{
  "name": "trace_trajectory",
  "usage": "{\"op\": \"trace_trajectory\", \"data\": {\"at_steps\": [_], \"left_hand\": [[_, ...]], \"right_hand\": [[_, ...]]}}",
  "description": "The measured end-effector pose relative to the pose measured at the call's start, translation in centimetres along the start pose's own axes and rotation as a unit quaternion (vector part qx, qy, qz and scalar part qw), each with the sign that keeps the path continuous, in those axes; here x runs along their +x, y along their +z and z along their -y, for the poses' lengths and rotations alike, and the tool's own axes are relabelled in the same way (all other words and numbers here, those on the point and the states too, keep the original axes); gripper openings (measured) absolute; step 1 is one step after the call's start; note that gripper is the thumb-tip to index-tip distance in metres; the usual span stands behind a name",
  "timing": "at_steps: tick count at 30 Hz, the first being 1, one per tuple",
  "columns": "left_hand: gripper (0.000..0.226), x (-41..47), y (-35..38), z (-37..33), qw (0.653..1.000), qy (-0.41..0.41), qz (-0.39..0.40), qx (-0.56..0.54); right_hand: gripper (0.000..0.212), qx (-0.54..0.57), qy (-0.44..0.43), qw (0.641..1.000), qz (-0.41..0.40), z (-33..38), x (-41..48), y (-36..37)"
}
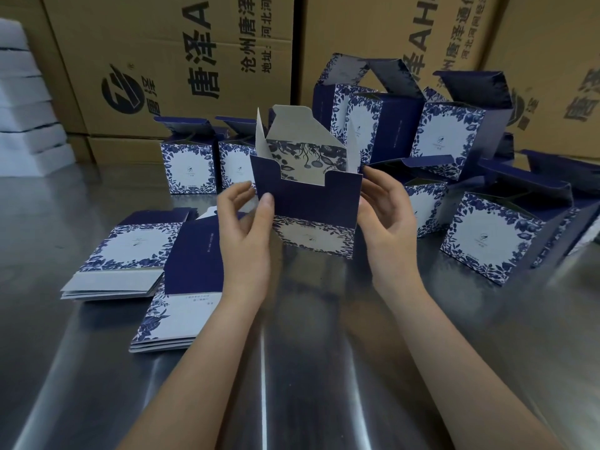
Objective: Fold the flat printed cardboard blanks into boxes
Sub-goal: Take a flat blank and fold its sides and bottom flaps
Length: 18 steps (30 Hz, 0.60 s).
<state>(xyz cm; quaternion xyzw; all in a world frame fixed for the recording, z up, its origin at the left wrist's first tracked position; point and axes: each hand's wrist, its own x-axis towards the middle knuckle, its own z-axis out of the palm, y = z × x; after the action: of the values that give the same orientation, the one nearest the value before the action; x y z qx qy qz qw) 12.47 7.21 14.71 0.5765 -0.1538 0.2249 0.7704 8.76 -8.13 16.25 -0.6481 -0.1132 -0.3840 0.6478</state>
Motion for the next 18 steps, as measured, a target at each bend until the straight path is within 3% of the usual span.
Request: {"op": "trace_trajectory", "data": {"at_steps": [7, 12, 18], "left_hand": [[0.025, 0.43, -0.54, -0.20, 0.996, 0.033, 0.081, 0.022], [0.035, 0.19, -0.08, 0.35, 0.994, 0.014, 0.061, 0.088], [0.033, -0.27, 0.28, -0.01, 0.995, 0.037, 0.032, 0.082]], "right_hand": [[0.020, 0.049, 0.015, 0.998, -0.032, -0.20, -0.07, -0.24], [0.023, 0.006, -0.026, 0.999, -0.033, -0.10, -0.10, -0.35], [0.029, -0.082, -0.067, 0.994, -0.028, -0.57, -0.22, -0.30]]}}
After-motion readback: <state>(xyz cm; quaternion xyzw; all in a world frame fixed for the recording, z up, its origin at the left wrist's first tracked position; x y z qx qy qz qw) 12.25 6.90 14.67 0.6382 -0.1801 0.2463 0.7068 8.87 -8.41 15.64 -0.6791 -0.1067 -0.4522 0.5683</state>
